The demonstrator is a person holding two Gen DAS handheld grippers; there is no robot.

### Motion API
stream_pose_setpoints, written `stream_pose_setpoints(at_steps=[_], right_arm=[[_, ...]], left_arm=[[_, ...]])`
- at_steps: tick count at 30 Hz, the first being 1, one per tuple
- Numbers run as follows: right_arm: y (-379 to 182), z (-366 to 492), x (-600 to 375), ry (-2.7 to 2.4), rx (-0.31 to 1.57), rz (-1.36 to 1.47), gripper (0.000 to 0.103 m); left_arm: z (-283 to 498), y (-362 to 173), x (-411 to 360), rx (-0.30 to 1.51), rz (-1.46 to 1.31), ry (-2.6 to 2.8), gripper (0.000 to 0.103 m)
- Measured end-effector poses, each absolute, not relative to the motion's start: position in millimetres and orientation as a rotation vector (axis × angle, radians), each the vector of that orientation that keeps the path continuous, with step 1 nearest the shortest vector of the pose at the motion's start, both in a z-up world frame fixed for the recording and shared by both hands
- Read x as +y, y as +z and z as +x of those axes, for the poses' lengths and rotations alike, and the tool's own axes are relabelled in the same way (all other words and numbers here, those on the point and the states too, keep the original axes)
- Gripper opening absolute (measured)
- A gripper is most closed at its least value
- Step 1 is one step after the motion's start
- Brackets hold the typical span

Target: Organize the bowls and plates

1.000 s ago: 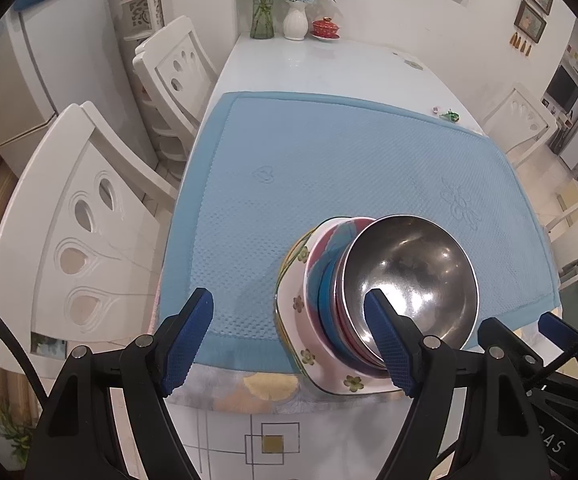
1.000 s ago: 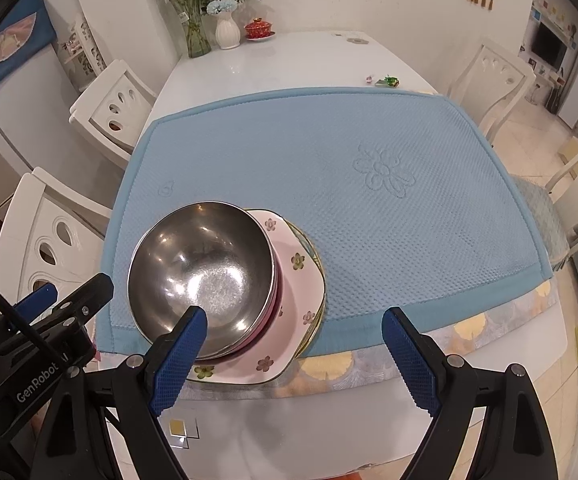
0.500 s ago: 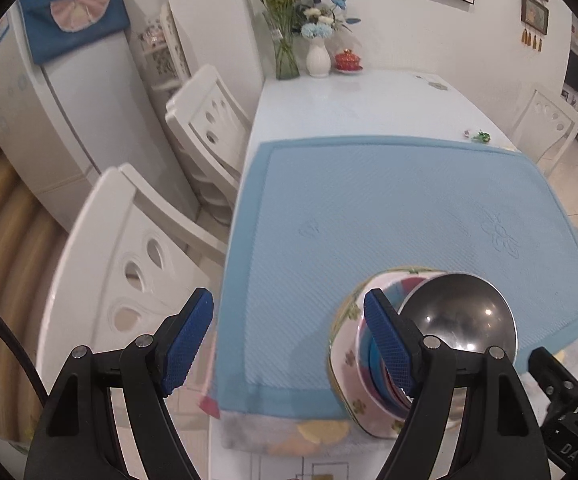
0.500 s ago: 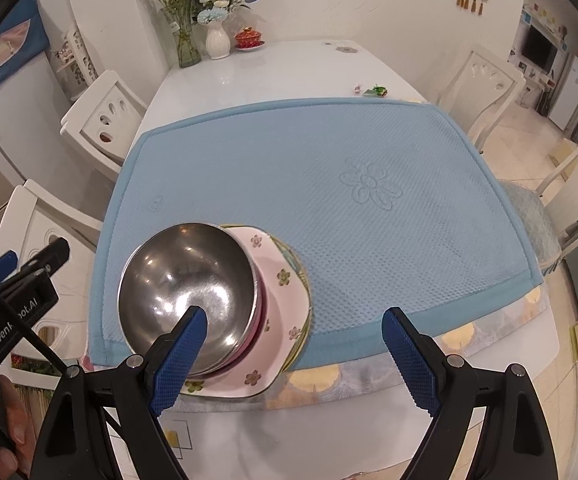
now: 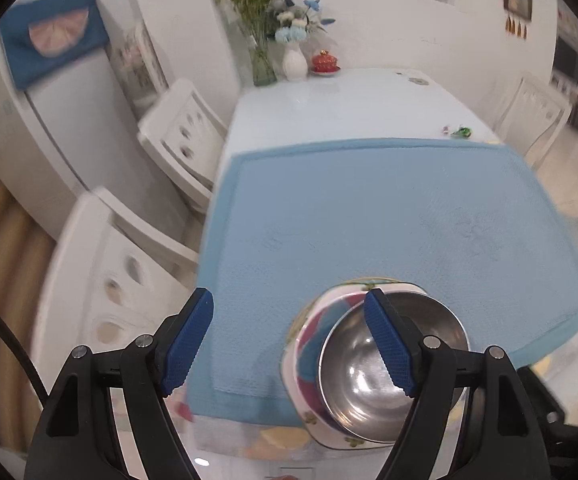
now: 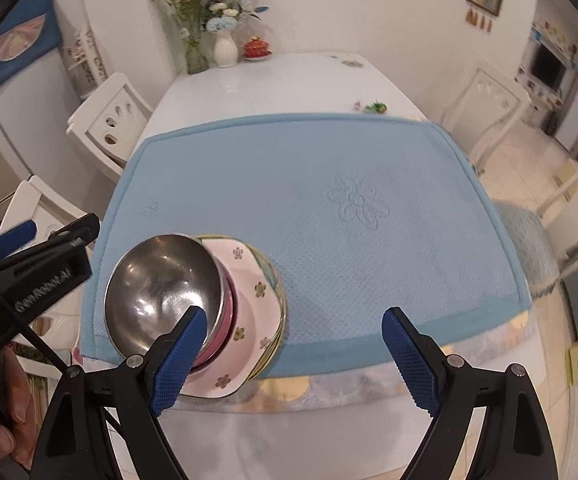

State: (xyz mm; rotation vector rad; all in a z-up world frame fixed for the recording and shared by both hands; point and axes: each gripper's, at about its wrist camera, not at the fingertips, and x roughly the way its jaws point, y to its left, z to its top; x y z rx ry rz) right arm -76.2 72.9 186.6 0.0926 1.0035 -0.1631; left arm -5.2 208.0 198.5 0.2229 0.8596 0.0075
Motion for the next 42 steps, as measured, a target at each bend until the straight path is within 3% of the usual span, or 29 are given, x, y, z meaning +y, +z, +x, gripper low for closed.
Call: stream_pose_setpoints(at_steps=[18, 35, 42], right_arm=[[199, -105, -24, 0.031, 0.902, -0.123, 0.088], [184, -96, 18, 0.144, 0.975, -0.044, 0.088], [171, -88, 57, 0.161, 1.013, -0.051, 0.088]], left_arm=[[-40, 212, 116, 0.901, 0.043, 0.117, 0.077], [-60, 205, 199, 0.910, -0.029, 0.206, 0.076], [-44, 183, 221, 1.008, -0.061, 0.028, 0.076]])
